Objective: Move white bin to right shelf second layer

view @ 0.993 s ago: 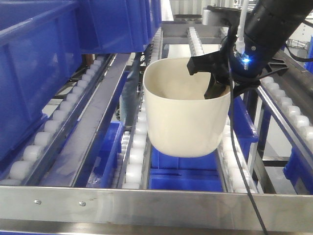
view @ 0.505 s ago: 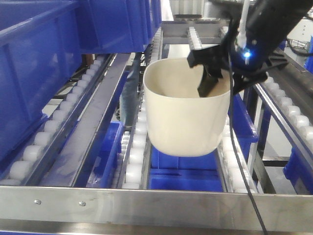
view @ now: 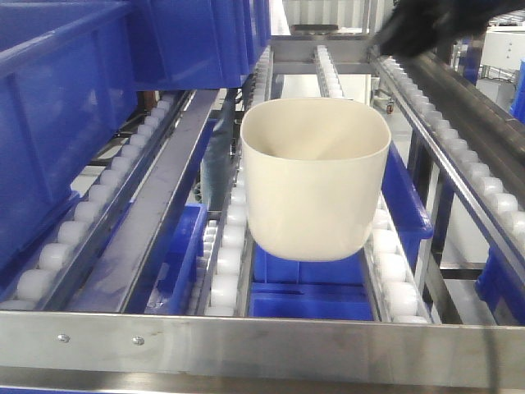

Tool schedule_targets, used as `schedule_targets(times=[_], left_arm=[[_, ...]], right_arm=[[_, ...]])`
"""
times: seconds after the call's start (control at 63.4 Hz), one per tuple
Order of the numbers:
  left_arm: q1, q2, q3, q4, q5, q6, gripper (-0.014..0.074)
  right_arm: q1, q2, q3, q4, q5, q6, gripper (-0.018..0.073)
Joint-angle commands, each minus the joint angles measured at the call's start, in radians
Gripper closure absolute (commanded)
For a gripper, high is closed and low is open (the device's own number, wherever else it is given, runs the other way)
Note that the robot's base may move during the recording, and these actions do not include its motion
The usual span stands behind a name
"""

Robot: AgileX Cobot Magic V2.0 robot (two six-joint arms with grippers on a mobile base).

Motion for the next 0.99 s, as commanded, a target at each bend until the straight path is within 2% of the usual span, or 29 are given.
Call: schedule_targets(times=[0.0, 0.11, 0.3, 0.442, 0.615, 0.978], left_arm=[[-0.006, -0.014, 0.037, -0.005, -0.086, -0.004, 0.0512], [-0.006, -0.014, 0.037, -0.005, -0.086, -0.004, 0.0512], [-0.006, -0.014, 0.037, -0.005, -0.086, -0.004, 0.0512], [-0.006, -0.014, 0.037, -0.005, -0.086, -0.004, 0.0512], [-0.006, -0.014, 0.037, -0.005, -0.086, -0.004, 0.0512], [-0.006, -0.014, 0.037, -0.005, -0.086, -0.004, 0.0512]], right_arm=[[-0.037, -0.152, 0.069, -0.004, -0.152, -0.004, 0.0494], [-0.101, -0.321, 0.210, -0.004, -0.210, -0.004, 0.0503], [-0.247, -0.607, 0.428, -0.004, -0.211, -0.004, 0.0503], [-0.313, -0.780, 0.563, -0.004, -0.213, -0.004, 0.0503], [-0.321, -0.849, 0.652, -0.004, -0.232, -0.004, 0.0503], [-0.320, -0.850, 0.656, -0.004, -0.226, -0.004, 0.0503]])
